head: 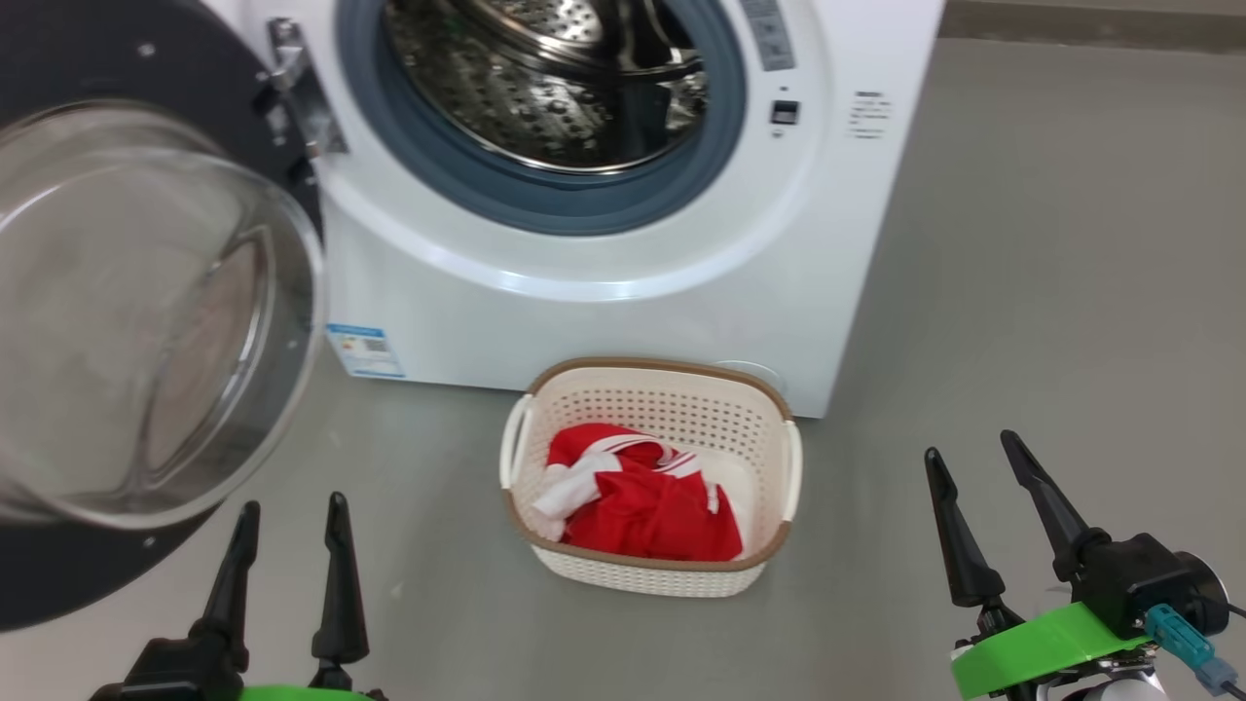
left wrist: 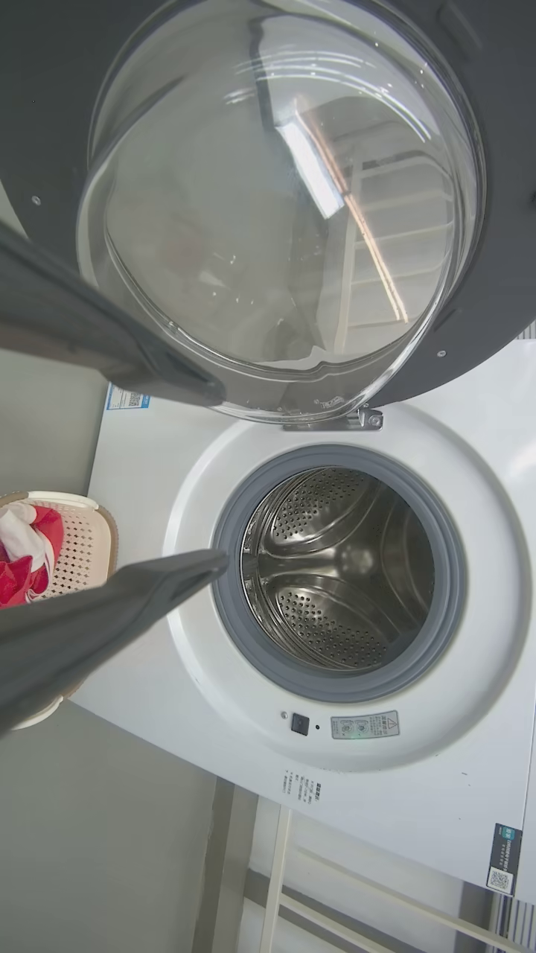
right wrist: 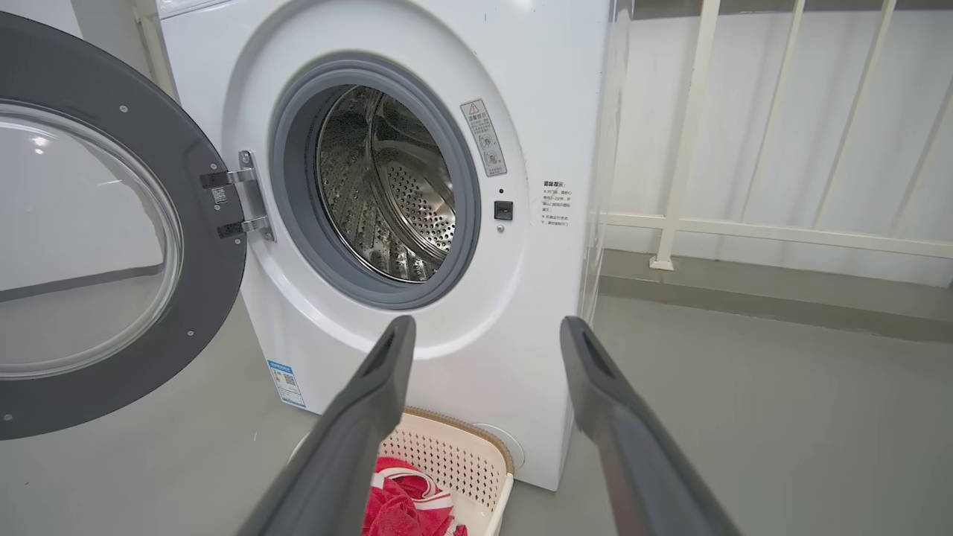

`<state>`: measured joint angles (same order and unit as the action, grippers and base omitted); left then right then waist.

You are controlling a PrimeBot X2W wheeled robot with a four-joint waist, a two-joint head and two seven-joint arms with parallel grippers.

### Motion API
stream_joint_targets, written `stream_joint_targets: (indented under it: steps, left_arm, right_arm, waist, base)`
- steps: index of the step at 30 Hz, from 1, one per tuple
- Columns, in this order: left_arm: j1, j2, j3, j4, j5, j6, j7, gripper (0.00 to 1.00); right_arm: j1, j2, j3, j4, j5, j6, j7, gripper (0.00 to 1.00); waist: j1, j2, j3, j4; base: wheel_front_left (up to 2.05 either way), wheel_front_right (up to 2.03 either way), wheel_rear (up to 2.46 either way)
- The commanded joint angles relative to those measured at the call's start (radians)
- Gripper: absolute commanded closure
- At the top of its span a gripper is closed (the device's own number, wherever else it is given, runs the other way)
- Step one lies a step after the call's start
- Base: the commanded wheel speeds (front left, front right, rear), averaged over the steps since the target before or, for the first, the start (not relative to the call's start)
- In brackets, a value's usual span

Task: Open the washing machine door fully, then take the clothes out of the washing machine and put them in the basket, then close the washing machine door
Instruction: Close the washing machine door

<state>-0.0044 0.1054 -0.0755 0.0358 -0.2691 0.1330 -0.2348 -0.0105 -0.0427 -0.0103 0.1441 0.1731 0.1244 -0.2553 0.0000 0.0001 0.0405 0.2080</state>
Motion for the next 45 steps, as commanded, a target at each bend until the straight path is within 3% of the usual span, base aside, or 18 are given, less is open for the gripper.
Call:
stream_joint_targets:
  steps: [1,17,34,36,37,45]
  left_arm:
    - [-0.018,0.018,0.038,-0.034,0.008,0.008,-0.003,0.0]
    - [0.006,0.032,0.057,-0.069,0.016,0.055,0.008,0.0]
    - [0.032,0.037,0.065,-0.098,0.016,0.089,0.012,0.0]
    - [0.032,0.039,0.066,-0.098,0.014,0.09,0.011,0.82]
    - [0.03,0.04,0.069,-0.098,0.011,0.09,0.01,1.0]
    - [-0.088,0.067,0.167,-0.149,-0.041,0.105,-0.009,1.0]
  right_arm:
    - [-0.045,-0.008,0.03,-0.022,-0.016,0.006,-0.006,0.0]
    - [-0.04,-0.008,0.064,-0.025,-0.026,0.006,-0.006,0.0]
    - [-0.039,-0.008,0.087,-0.022,-0.012,0.006,-0.006,0.0]
    - [-0.039,-0.008,0.088,-0.022,-0.011,0.006,-0.006,0.0]
    - [-0.039,-0.008,0.089,-0.021,-0.01,0.006,-0.006,0.0]
    - [-0.042,-0.008,0.076,-0.011,-0.022,0.006,-0.005,0.0]
  waist:
    - [0.0,-0.0001,-0.009,0.051]
    - [0.0,-0.0001,-0.044,0.236]
    - [0.0,-0.0001,-0.052,0.282]
    - [0.0,-0.0001,-0.05,0.279]
    - [0.0,-0.0001,-0.048,0.278]
    - [0.0,-0.0001,-0.032,0.271]
  base:
    - [0.0,0.0,0.0]
    - [0.0,0.0,0.0]
    - [0.0,0.0,0.0]
    - [0.0,0.0,0.0]
    - [0.0,0.0,0.0]
    - [0.0,0.0,0.0]
